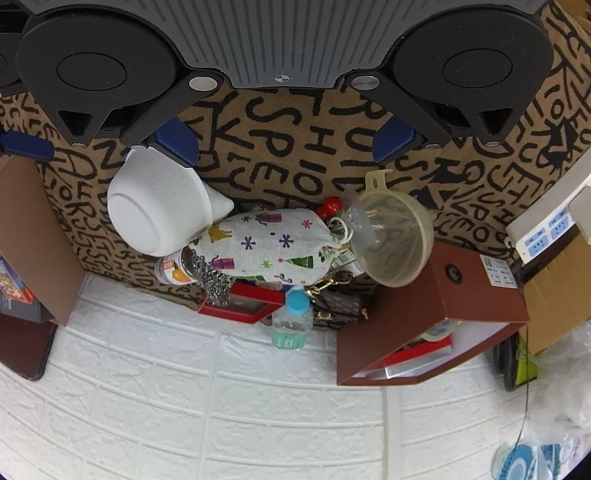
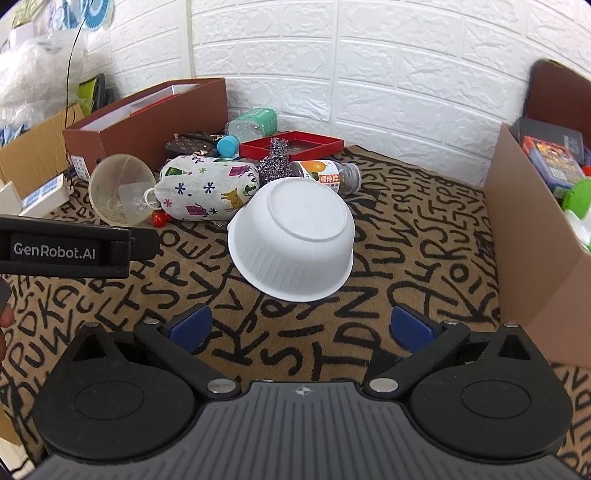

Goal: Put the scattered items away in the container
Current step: 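Close the right gripper on the rim of the white bowl, then lift the white bowl with the right gripper toward the brown box, then lower the bowl into the brown box and open the right gripper, then move the right gripper back over the white-and-pink glove, then close the right gripper on the white-and-pink glove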

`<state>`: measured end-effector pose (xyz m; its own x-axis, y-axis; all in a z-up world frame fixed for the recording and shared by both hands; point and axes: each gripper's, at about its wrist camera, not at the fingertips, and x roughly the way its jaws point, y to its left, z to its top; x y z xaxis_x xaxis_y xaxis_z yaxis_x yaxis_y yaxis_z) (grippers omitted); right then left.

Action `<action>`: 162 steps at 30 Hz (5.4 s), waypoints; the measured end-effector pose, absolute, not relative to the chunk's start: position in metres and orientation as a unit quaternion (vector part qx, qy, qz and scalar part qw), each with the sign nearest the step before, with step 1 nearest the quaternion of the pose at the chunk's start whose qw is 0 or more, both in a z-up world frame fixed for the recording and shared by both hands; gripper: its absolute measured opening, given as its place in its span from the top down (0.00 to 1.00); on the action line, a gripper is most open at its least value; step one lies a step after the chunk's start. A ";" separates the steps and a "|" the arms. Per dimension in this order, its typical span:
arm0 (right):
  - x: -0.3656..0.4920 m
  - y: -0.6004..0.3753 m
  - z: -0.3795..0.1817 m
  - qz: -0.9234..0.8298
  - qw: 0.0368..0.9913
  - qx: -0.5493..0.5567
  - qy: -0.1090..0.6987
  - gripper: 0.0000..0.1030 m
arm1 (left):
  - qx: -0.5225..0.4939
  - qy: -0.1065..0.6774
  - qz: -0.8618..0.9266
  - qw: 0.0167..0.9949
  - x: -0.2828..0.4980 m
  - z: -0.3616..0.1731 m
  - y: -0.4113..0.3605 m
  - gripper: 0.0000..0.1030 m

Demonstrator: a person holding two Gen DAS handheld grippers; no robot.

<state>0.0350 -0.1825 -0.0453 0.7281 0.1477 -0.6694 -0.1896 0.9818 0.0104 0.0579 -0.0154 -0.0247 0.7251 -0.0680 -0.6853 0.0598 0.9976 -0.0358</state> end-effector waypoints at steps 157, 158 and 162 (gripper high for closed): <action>0.072 -0.160 -0.051 0.126 0.931 -0.043 0.341 0.01 | -0.054 0.369 -0.091 0.923 0.078 -0.022 -0.010 0.00; 0.069 -0.163 -0.056 0.123 0.931 -0.041 0.342 0.01 | -0.055 0.373 -0.090 0.922 0.078 -0.024 -0.010 0.00; 0.059 -0.165 -0.072 0.113 0.931 -0.043 0.343 0.01 | -0.055 0.377 -0.094 0.920 0.079 -0.028 -0.011 0.00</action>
